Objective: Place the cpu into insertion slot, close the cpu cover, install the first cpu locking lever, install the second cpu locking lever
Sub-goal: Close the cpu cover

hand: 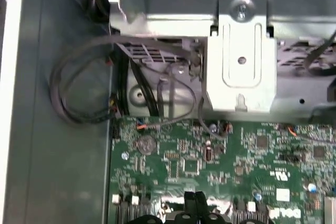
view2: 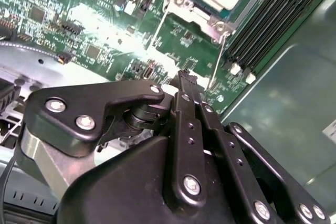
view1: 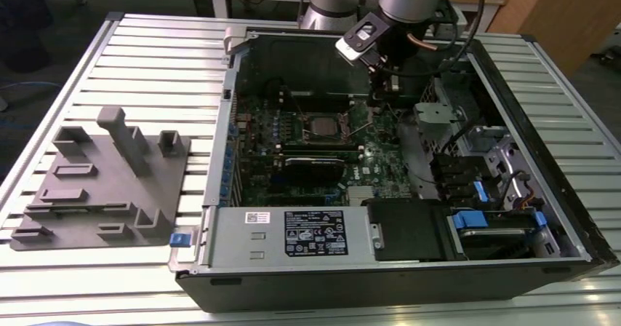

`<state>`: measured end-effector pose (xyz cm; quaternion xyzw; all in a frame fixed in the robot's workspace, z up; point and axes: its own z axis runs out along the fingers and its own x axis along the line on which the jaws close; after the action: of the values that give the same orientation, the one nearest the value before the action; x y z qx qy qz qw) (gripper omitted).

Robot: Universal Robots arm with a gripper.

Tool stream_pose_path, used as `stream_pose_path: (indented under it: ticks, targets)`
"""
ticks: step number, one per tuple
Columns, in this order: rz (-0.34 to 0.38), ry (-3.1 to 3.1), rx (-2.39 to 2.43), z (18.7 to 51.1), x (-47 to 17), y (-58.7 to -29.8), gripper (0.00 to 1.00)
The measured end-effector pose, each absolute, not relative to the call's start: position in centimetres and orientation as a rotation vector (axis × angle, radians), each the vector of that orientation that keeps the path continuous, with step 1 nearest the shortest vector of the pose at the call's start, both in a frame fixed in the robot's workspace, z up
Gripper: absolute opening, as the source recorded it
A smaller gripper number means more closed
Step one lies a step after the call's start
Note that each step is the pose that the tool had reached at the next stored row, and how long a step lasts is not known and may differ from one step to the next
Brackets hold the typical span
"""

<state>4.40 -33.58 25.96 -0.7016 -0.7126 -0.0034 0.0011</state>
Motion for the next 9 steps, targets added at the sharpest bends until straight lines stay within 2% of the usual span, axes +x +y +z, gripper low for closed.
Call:
stream_pose_path:
  ticks: [9]
  targets:
    - [-0.011, -2.237, -2.203, 25.9, 5.8, -33.6, 0.11]
